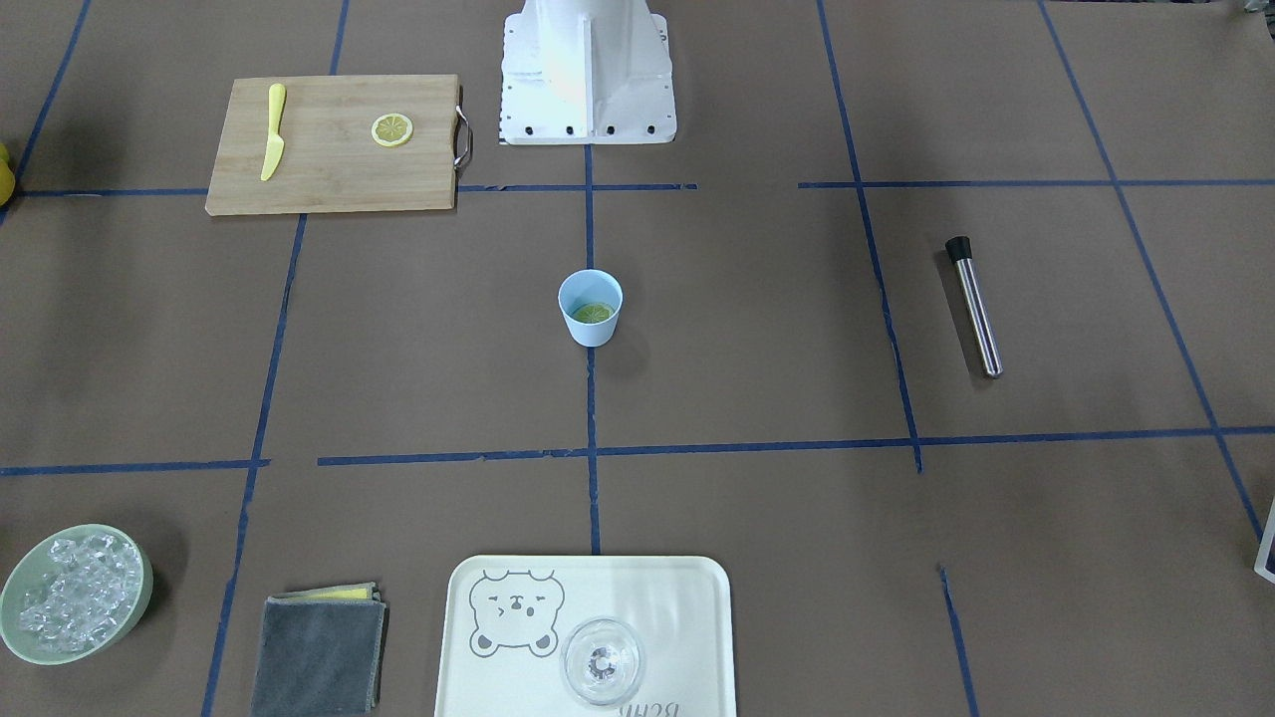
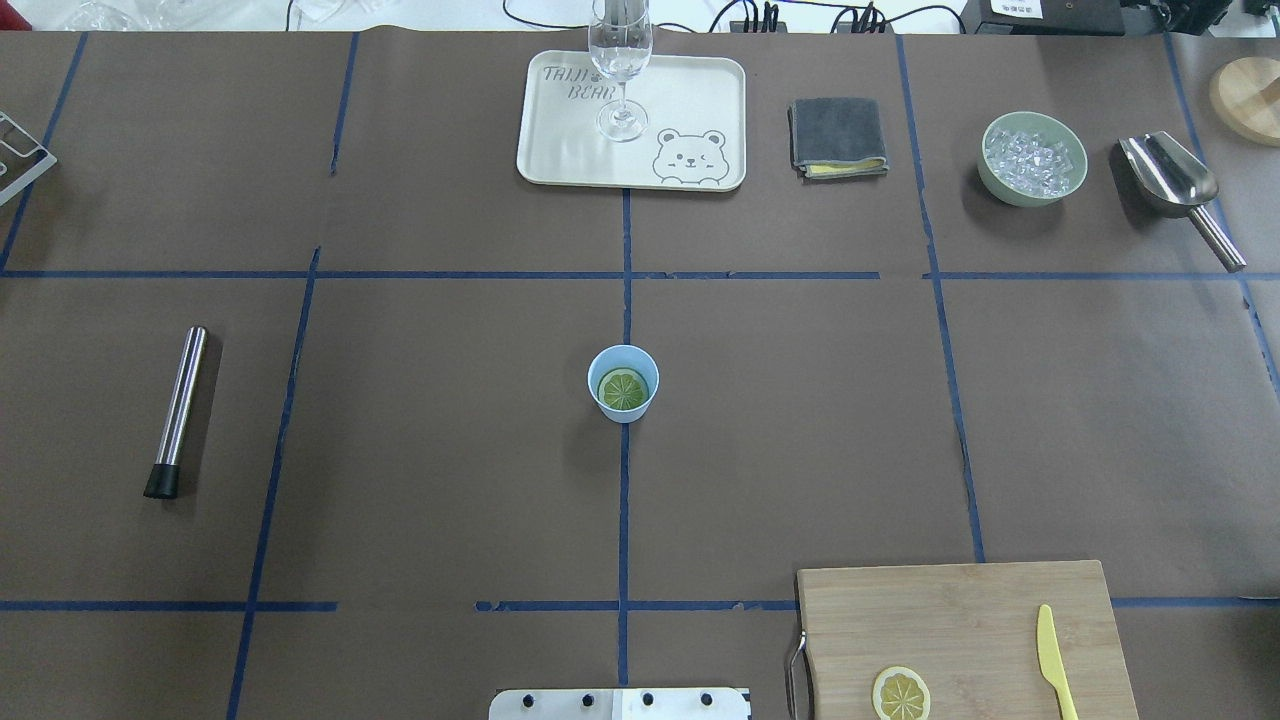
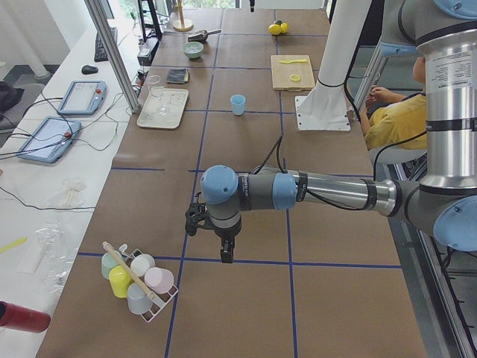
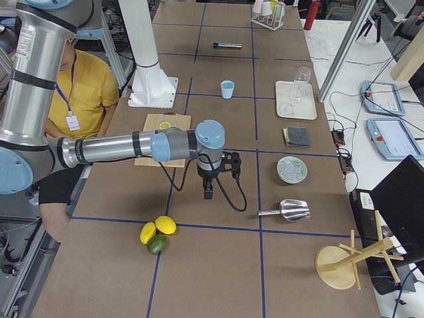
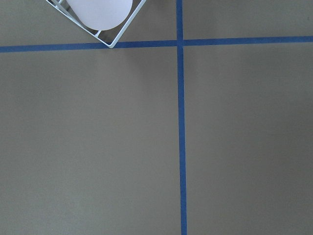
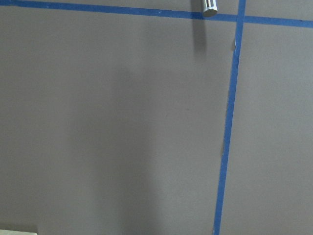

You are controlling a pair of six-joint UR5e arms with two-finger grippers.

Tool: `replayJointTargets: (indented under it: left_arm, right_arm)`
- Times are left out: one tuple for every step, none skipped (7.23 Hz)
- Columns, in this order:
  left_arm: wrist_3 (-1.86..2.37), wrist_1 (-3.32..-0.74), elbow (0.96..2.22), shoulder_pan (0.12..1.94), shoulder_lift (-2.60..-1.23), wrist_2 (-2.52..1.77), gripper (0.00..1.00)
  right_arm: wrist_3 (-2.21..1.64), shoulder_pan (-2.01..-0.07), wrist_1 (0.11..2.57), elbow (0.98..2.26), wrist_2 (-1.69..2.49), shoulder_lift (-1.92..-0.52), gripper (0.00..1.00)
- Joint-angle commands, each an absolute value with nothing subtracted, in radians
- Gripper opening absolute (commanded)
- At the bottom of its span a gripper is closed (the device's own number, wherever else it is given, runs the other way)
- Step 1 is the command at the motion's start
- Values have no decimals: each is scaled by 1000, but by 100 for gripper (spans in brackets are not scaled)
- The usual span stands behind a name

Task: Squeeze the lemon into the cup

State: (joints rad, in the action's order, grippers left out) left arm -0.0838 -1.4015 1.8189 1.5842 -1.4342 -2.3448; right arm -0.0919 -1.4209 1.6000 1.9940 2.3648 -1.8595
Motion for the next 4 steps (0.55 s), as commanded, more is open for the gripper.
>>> replayJointTargets:
  left_arm:
    - [-81,-1391,1825,1585,-1475,-2345,100]
    - [-81,-1352,1815,1585,-1529,-2344,100]
    - [-83,-1341,1834,1586,-1529,-2347,100]
    - [-83,-1344,1819,1585,-1532,-2345,100]
  right_arm:
    - [79,-1504,1699,1973,2365,-1849,100]
    - [115,-1517,1727,1971,2365,-1847,100]
    - [117,-1525,1744,1967,2367,-1848,100]
    - [117,-1531,1746,1965,2367,-1848,100]
